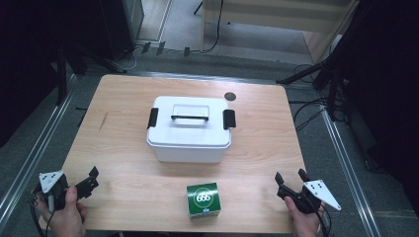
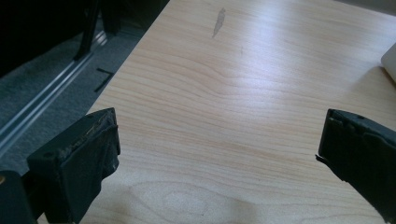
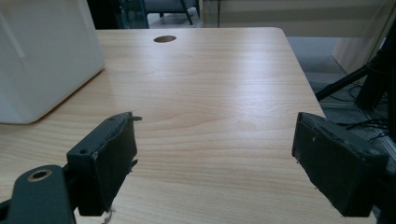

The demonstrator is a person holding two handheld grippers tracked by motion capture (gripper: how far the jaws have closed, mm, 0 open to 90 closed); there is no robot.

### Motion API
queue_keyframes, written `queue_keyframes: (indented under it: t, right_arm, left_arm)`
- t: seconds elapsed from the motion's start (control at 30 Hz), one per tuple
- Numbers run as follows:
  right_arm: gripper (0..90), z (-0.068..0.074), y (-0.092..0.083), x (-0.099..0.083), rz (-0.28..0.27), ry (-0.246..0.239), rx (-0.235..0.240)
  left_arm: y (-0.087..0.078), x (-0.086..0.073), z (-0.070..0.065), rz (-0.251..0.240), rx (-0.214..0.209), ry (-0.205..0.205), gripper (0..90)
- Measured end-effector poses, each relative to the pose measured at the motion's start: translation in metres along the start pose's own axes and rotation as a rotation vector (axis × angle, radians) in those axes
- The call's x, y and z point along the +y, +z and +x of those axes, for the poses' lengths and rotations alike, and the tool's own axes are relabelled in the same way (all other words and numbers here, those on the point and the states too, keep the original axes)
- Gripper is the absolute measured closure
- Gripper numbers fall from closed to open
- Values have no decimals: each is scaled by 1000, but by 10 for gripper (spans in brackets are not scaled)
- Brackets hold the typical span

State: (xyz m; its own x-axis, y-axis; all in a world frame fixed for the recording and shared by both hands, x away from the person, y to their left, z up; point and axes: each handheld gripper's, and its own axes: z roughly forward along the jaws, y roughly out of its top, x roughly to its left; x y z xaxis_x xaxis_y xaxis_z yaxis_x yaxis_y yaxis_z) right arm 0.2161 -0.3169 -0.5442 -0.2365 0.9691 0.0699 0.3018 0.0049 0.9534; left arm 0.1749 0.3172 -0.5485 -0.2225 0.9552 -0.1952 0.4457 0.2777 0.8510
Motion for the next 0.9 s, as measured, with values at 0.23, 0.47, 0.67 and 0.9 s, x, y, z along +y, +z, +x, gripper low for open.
queue_keyframes:
  t: [0.23,0.47,0.67,0.9]
  right_arm:
    - [174,1,1,0,23,-4,30]
    - [316,15,4,1,37,-75,83]
    - [546,40,10,8,66,-46,178]
    - [668,62,18,12,64,-65,249]
  left_arm:
    - [1,1,-2,5,16,-3,0]
    - [-1,4,-18,-10,0,50,0]
    - [-2,3,-39,-33,-37,76,217]
    - [2,2,-63,-43,-108,108,431]
